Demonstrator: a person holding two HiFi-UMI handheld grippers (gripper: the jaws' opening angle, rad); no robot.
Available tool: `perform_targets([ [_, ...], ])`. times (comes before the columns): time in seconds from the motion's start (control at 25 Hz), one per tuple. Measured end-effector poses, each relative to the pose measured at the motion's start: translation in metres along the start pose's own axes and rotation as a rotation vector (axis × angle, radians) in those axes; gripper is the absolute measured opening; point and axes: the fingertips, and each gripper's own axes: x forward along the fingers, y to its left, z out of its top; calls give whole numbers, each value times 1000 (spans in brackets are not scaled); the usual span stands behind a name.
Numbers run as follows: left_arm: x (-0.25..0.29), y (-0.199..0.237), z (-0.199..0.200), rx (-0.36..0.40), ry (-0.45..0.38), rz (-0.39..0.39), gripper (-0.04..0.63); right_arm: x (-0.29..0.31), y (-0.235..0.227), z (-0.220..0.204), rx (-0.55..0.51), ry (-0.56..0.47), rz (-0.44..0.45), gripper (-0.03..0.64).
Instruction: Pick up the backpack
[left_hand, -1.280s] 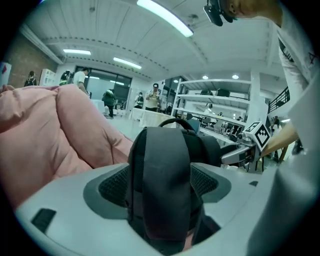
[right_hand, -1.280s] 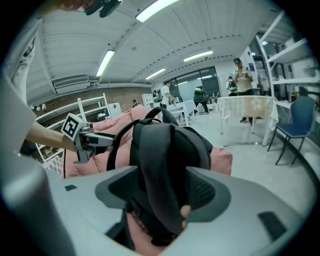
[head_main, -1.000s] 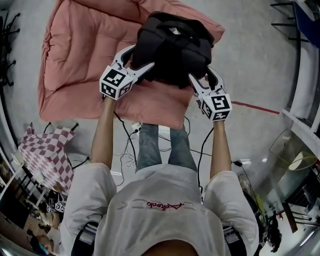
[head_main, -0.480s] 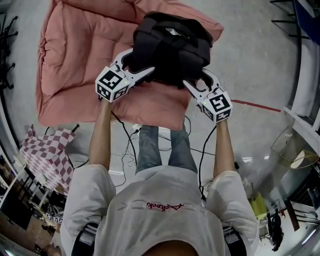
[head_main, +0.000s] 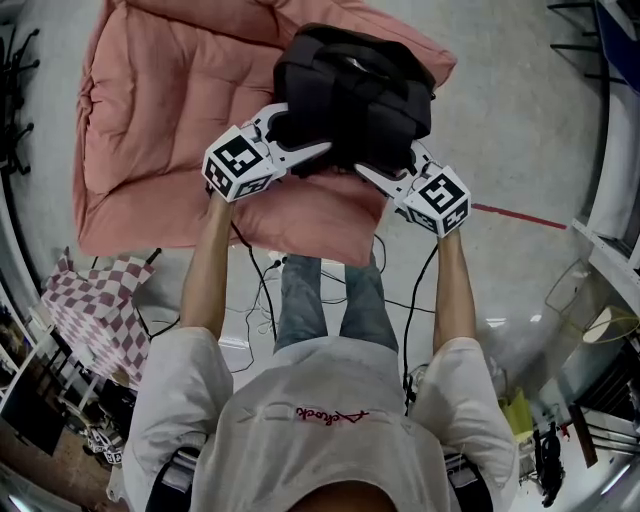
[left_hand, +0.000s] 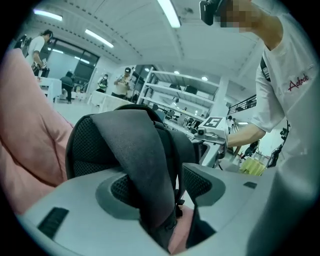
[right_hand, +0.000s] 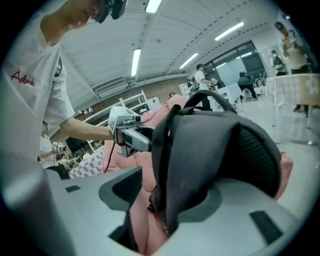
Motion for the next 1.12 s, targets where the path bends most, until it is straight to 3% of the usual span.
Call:
perform_targets([
  [0.28,11,-2,33,-43,-136,-59,222,14,-2,24,97,-102,92,206],
  [0.4,18,8,39,-58,-155,-35,204,18,-8,34,119,-139,103,199],
  [0.48,21,15,40,-56,-160,5,156,21,-12,41,126,-162,98,171],
  [0.56,24,21,40,-49,-160,35,127,24,-18,50,132,-189,63,108],
  [0.68,27,25,41,-31,-151,72,98,30,-26,57,116,-193,-25,78],
  [0.88,22,21,53,9,-170,117,57,28,-25,67,31,-177,-142,51],
  [1.0,15,13,71,38,-211,142,54,18,-19,82,1,-205,-170,49],
  [1.12,6,6,93,15,-266,138,54,13,-12,92,18,-236,-175,48],
])
